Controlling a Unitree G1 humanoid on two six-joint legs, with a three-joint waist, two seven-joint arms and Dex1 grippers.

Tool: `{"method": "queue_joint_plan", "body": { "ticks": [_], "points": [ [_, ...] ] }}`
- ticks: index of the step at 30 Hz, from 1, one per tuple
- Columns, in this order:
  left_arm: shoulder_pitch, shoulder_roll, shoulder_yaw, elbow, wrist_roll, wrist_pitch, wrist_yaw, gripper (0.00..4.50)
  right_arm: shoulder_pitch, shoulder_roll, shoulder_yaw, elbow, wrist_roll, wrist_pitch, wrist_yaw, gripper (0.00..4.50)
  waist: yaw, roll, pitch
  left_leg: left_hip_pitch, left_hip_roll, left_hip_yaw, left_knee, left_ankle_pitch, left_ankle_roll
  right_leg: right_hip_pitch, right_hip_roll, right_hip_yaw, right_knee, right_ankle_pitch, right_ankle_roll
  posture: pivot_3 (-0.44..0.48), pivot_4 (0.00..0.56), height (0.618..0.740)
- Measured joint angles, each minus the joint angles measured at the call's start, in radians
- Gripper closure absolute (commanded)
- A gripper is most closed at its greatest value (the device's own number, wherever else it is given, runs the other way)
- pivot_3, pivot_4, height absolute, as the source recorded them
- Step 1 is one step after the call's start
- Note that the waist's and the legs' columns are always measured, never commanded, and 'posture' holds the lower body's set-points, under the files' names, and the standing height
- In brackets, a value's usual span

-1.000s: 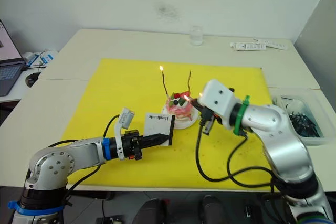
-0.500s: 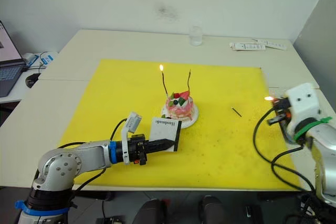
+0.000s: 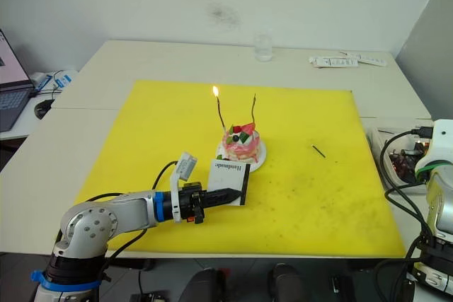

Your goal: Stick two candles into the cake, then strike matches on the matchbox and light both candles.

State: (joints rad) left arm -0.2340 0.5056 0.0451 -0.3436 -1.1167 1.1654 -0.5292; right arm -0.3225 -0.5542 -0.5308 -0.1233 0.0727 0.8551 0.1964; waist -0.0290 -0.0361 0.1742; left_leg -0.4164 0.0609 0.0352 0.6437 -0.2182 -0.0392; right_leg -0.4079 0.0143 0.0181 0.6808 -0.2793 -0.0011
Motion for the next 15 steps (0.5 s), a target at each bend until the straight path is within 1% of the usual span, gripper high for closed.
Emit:
{"method": "queue_joint_plan", "body": {
  "ticks": [1,3,5,7,9,12,15],
  "points": [
    [0.002,0.000,0.000,0.000,0.000,0.000,0.000,4.50,-0.001,0.003,-0.002,-0.003,0.007,-0.005,-0.003,2.13,0.000,0.000,0.000,0.000,0.000,0.000,0.000,0.000,0.000,0.000,0.000,0.000,0.000,0.000,0.000,0.000,0.150,0.740],
    [0.007,0.000,0.000,0.000,0.001,0.000,0.002,4.50,-0.001,0.007,-0.005,-0.014,0.023,-0.012,-0.007,1.46,0.000,0.000,0.000,0.000,0.000,0.000,0.000,0.000,0.000,0.000,0.000,0.000,0.000,0.000,0.000,0.000,0.150,0.740],
    [0.007,0.000,0.000,0.000,0.002,0.000,0.004,4.50,0.000,0.007,-0.005,-0.034,0.030,-0.019,-0.008,0.66,0.000,0.001,0.000,0.000,0.000,0.000,0.000,0.000,0.000,0.000,0.000,0.000,0.000,0.000,0.000,0.000,0.150,0.740],
    [0.008,0.000,0.000,-0.001,0.003,0.000,0.005,4.50,0.017,0.005,-0.009,-0.089,0.041,-0.034,0.001,0.04,0.001,0.001,0.000,0.000,0.000,0.000,0.000,0.000,0.000,0.000,0.000,0.000,0.000,0.000,0.000,0.000,0.150,0.740],
    [0.008,0.000,0.000,-0.001,0.003,-0.001,0.005,4.50,0.039,-0.011,-0.006,-0.157,0.071,-0.054,0.042,0.04,0.000,0.002,0.000,0.000,0.000,0.000,0.000,0.000,0.000,0.000,0.000,0.000,0.000,0.000,0.000,0.000,0.150,0.740],
    [0.010,0.002,0.003,-0.002,0.004,-0.002,0.004,4.50,0.119,-0.078,0.023,-0.311,0.147,-0.104,0.184,0.04,0.001,0.002,0.000,0.000,0.000,-0.001,0.000,0.000,0.000,0.000,0.000,-0.001,0.000,0.000,0.000,0.000,0.150,0.740],
    [0.009,0.002,0.002,-0.002,0.004,-0.002,0.003,4.50,0.208,-0.076,0.110,-0.413,0.223,-0.156,0.307,0.04,0.000,0.001,0.000,0.001,0.001,-0.002,0.000,0.000,0.000,0.001,0.000,-0.002,0.000,0.000,0.000,0.000,0.150,0.740]
  ]
}}
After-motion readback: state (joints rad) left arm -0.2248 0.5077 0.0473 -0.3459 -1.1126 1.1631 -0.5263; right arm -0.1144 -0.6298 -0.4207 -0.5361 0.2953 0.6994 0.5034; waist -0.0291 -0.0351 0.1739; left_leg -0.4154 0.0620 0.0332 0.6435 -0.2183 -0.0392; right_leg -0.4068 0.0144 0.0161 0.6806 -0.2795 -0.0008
